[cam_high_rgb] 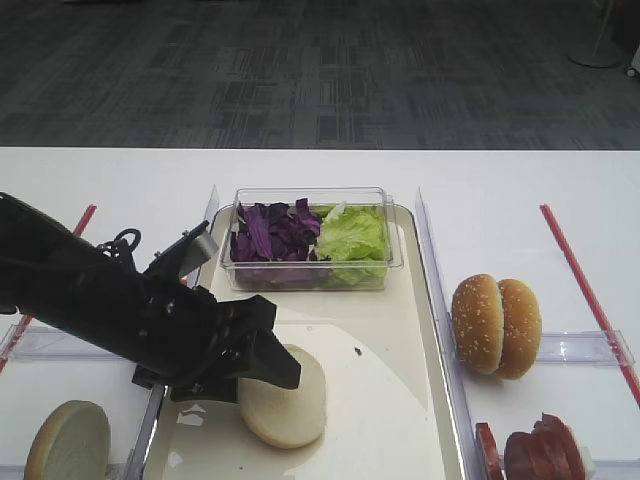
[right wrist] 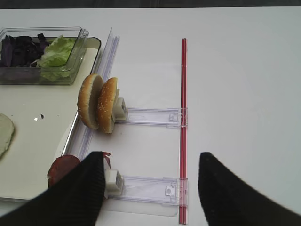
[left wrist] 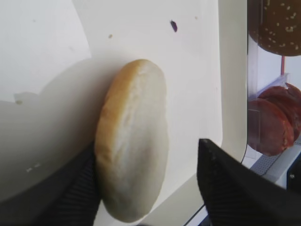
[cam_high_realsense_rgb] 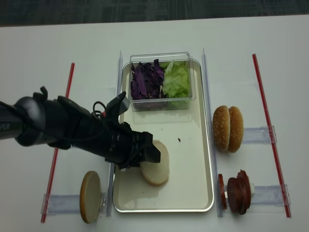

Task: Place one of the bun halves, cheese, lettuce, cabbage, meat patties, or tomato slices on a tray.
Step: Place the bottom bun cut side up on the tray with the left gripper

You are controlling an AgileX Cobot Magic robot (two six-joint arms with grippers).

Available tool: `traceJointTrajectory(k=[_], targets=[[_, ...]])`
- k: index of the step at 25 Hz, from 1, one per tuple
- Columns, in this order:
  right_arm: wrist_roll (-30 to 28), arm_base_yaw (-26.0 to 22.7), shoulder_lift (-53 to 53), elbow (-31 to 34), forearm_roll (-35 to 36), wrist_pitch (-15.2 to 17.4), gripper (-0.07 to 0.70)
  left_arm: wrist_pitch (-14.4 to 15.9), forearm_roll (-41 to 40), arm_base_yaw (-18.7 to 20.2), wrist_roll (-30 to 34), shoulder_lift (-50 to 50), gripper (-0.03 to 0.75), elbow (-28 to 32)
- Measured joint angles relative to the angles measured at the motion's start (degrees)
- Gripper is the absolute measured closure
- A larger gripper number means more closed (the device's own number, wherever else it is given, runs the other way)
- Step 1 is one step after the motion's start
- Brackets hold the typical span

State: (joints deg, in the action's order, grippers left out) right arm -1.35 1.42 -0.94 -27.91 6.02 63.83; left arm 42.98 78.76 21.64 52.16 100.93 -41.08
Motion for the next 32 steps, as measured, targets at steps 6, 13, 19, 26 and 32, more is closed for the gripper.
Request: traceJointTrajectory(k=[6, 13, 19, 26, 32], targets=[[0.0, 0.0, 0.0, 0.0, 0.0, 0.0, 0.168, -0.14, -0.09, 0.0, 0.0, 0.0, 0.311, 0.0], [0.0, 0.0, 0.0, 0.0, 0.0, 0.0, 0.168, 1.56, -0.09, 0.0, 0.0, 0.0, 0.243, 0.0], [0.0, 0.0, 0.0, 0.0, 0.0, 0.0, 0.168, 2.16, -0.33, 0.0, 0.0, 0.0, 0.209, 0.0], [0.0, 0.0, 0.0, 0.0, 0.0, 0.0, 0.168, -0.21, -4.18, 2.35, -4.08, 0.0, 0.205, -2.06], [0.0, 0.0, 0.0, 0.0, 0.0, 0.0, 0.168, -2.72, -10.5, 5.12, -10.03, 0.0, 0.205, -4.51]])
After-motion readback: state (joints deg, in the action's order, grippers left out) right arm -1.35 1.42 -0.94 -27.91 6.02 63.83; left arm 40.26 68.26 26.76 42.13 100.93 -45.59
